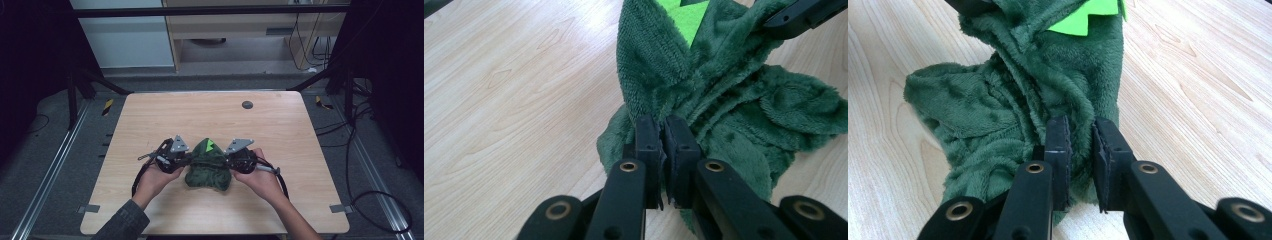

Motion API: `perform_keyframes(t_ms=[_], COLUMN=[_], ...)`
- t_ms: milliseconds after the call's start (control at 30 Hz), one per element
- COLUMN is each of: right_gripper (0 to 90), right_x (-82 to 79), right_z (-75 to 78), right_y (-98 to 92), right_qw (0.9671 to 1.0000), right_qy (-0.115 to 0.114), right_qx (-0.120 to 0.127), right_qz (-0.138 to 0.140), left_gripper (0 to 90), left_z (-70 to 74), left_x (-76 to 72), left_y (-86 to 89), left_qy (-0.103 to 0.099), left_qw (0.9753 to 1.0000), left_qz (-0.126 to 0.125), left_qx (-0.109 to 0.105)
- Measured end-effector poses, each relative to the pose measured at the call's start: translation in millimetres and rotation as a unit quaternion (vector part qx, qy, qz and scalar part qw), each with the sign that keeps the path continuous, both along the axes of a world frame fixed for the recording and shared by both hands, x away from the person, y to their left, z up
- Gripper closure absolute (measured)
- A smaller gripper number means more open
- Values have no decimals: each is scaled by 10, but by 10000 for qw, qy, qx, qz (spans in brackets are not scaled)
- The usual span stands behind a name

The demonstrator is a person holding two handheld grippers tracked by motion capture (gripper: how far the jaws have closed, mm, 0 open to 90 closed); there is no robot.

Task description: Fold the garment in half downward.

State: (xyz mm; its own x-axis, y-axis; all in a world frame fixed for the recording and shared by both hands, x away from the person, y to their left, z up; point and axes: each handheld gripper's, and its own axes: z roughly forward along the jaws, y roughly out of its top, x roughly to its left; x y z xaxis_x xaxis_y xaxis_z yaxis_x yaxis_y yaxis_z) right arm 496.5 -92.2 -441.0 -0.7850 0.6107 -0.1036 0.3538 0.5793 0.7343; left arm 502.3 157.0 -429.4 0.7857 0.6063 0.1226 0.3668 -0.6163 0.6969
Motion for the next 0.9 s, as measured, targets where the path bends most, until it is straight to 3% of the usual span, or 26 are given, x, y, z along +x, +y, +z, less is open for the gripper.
perform_keyframes(t_ms=[100, 900], right_gripper=[780, 775], right_x=[-17, -181], right_z=[-5, -24], right_y=[-2, -10], right_qw=[10000, 9999], right_qy=[-11, -100], right_qx=[-3, 18], right_qz=[6, 112], left_gripper=[855, 861], left_z=[-14, -92], left_x=[-12, -141], left_y=[6, 56], left_qy=[41, 25], left_qw=[10000, 9998], left_qz=[-9, -38], left_qx=[-90, -214])
